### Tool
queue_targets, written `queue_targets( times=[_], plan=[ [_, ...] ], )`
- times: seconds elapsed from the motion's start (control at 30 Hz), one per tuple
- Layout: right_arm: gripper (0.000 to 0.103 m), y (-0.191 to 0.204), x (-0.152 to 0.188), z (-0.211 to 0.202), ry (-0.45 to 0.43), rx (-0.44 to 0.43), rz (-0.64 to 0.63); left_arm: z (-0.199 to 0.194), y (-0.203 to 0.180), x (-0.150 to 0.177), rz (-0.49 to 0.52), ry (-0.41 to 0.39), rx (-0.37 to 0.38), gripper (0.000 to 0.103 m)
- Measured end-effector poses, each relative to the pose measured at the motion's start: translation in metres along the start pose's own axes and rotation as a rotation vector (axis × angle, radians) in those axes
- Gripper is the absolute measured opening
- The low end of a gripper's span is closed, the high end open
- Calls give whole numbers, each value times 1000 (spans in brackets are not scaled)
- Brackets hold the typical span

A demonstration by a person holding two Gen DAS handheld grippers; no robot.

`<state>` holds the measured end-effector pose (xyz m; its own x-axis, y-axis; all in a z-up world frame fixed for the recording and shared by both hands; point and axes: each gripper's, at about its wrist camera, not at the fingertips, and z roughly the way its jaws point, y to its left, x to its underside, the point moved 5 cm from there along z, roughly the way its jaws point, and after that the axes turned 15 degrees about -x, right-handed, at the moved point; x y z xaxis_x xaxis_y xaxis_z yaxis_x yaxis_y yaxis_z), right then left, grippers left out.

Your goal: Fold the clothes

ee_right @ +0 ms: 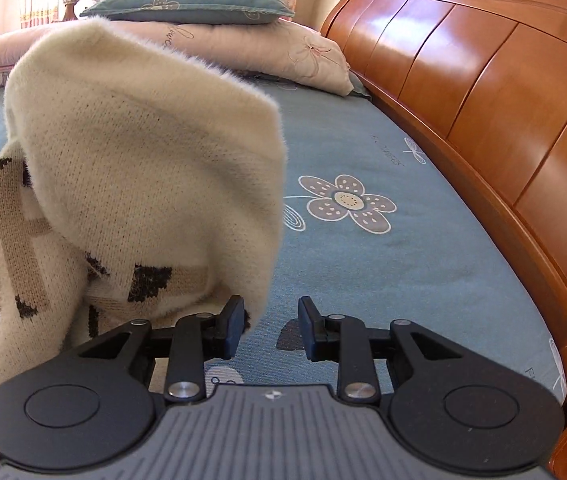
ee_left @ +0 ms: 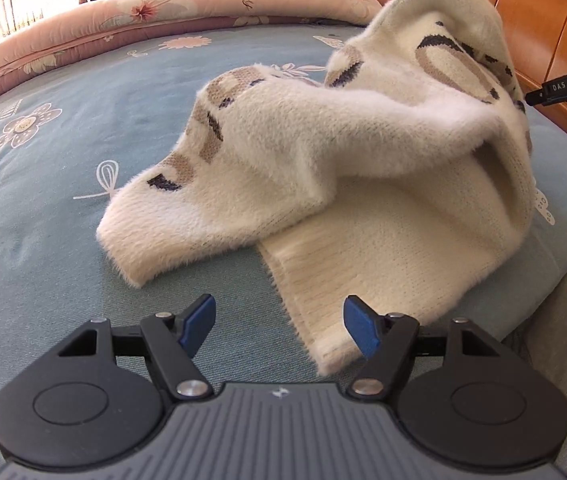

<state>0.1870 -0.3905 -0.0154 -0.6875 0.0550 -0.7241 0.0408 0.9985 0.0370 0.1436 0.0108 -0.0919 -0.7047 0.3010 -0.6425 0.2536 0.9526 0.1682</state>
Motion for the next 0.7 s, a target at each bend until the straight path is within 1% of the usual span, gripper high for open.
queue_targets(
  times=[0.07, 0.17, 0.23, 0.27, 0.3, 0.33, 0.4, 0.47, 0.53, 0.63, 0.7],
  plan=[
    [35, 1, 6, -15, -32, -50, 24, -2, -5, -6, -12, -1, 28, 71],
    [43, 12, 18, -36, -64, -180, 45, -5, -19, -16, -8, -10, 65, 71],
    [46, 31, 29, -47, -67, -276, 43, -8, -31, -21, 12, -17, 70, 71],
    [50, 39, 34, -50, -67, -320, 38, -9, -37, -24, 20, -20, 74, 71],
    [56, 52, 39, -53, -63, -368, 31, -11, -43, -26, 23, -20, 87, 71],
    [58, 64, 45, -55, -56, -409, 20, -12, -48, -28, 17, -16, 109, 71],
    [59, 84, 53, -55, -47, -446, -11, -15, -55, -32, -17, -2, 176, 71],
    [62, 100, 63, -56, -42, -449, -30, -18, -62, -40, -65, 19, 250, 72],
    [62, 108, 72, -54, -33, -444, -22, -21, -68, -50, -107, 21, 311, 75],
    [63, 105, 84, -46, -12, -469, 59, -20, -78, -68, -168, 30, 387, 76],
    [67, 102, 93, -42, 9, -480, 116, -15, -87, -79, -192, 48, 417, 76]
  ],
)
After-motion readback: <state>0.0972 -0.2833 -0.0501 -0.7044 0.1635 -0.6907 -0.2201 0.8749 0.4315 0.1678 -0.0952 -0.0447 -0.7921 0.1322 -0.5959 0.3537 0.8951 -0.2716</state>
